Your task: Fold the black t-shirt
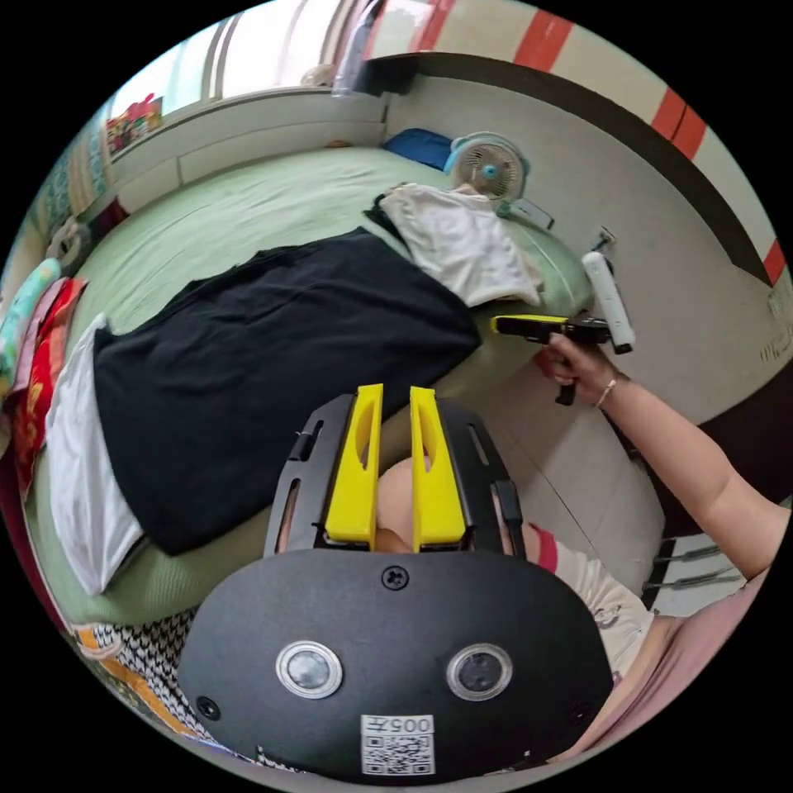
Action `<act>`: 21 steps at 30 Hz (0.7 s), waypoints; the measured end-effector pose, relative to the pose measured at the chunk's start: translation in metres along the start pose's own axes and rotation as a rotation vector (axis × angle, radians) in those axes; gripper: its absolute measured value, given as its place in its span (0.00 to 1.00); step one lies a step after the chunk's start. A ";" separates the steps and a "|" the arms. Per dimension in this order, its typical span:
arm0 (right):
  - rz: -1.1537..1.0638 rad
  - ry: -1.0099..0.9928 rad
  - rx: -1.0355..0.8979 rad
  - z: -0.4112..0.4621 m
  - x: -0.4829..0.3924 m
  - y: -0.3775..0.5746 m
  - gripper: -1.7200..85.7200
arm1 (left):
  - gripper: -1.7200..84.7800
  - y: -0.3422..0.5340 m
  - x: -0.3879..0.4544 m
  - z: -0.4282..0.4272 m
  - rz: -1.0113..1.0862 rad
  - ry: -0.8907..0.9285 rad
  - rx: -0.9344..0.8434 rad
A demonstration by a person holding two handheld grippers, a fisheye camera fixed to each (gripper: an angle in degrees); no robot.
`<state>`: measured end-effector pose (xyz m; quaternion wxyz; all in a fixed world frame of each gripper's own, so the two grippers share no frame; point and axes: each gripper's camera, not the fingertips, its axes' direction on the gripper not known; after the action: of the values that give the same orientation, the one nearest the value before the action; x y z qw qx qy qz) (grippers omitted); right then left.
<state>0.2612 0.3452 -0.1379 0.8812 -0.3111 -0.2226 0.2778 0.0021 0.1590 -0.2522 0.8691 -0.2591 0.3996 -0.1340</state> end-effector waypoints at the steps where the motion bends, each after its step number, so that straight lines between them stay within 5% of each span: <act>1: 0.002 -0.001 -0.024 0.006 0.002 -0.005 0.06 | 0.10 -0.012 0.020 0.011 0.027 0.024 0.013; 21: -0.078 -0.031 -0.190 0.060 0.038 -0.049 0.05 | 0.18 -0.110 0.132 0.197 -0.006 -0.040 -0.146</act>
<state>0.2726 0.3629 -0.0543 0.8544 -0.3800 -0.2734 0.2256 0.2355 0.0773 -0.1659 0.8553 -0.3254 0.3902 -0.1019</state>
